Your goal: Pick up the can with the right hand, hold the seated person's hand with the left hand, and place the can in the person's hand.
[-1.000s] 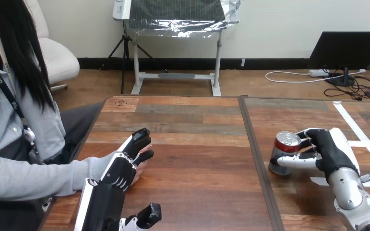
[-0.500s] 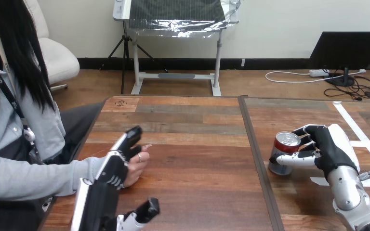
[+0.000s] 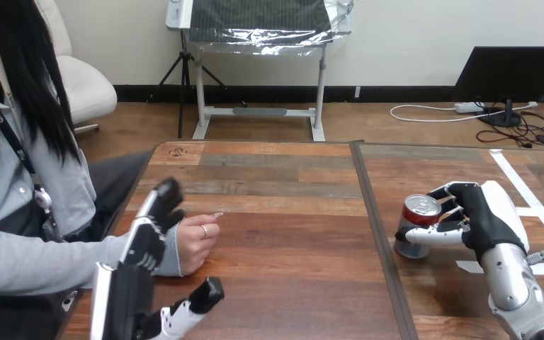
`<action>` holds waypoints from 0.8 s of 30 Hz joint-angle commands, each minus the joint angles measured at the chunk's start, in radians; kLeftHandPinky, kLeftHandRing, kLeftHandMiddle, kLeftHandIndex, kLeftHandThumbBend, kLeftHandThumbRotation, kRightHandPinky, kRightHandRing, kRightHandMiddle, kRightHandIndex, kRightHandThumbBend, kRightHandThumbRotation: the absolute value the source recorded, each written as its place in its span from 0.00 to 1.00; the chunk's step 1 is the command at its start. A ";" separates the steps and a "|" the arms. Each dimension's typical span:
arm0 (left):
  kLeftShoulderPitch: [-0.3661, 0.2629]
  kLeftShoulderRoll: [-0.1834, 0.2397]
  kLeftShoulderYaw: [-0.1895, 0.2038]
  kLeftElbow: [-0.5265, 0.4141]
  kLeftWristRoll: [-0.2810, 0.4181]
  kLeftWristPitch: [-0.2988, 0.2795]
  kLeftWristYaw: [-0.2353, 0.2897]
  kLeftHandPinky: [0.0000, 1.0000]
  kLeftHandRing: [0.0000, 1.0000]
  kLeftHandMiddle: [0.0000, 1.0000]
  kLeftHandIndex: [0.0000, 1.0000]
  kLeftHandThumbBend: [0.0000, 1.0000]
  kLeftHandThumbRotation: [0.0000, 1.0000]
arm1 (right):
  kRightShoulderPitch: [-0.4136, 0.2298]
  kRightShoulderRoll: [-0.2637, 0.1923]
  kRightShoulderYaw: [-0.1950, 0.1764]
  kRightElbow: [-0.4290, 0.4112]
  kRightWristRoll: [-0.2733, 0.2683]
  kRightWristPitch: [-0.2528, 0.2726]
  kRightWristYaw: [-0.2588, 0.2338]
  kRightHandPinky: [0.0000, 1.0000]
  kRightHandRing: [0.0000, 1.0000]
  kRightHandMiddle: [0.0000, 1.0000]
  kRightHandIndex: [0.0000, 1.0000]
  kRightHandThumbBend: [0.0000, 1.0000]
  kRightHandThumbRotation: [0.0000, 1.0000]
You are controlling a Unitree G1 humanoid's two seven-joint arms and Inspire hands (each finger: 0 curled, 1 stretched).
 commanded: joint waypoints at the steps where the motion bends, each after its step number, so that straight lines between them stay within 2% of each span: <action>1: -0.062 -0.008 0.043 -0.071 0.074 0.017 0.059 0.85 0.92 0.93 0.92 0.95 0.58 | -0.085 -0.011 0.008 -0.067 -0.008 -0.049 -0.028 0.40 0.45 0.51 0.55 0.82 0.00; 7: -0.069 -0.007 0.087 -0.095 0.169 0.028 0.142 0.79 0.93 0.93 0.92 0.93 0.51 | -0.085 -0.015 0.010 -0.071 -0.012 -0.068 -0.022 0.40 0.45 0.52 0.55 0.82 0.00; 12: -0.080 0.010 0.101 -0.105 0.223 0.038 0.194 0.77 0.92 0.93 0.92 0.92 0.46 | -0.085 -0.017 0.014 -0.074 -0.016 -0.080 -0.028 0.41 0.46 0.52 0.55 0.82 0.00; 21: -0.095 0.046 0.108 -0.127 0.269 0.063 0.259 0.81 0.91 0.93 0.93 0.90 0.36 | -0.085 -0.017 0.017 -0.094 -0.020 -0.093 -0.026 0.41 0.46 0.52 0.54 0.82 0.00; 24: -0.096 0.055 0.112 -0.143 0.286 0.080 0.279 0.83 0.91 0.93 0.93 0.90 0.36 | -0.084 -0.018 0.020 -0.097 -0.025 -0.095 -0.027 0.42 0.47 0.52 0.54 0.83 0.00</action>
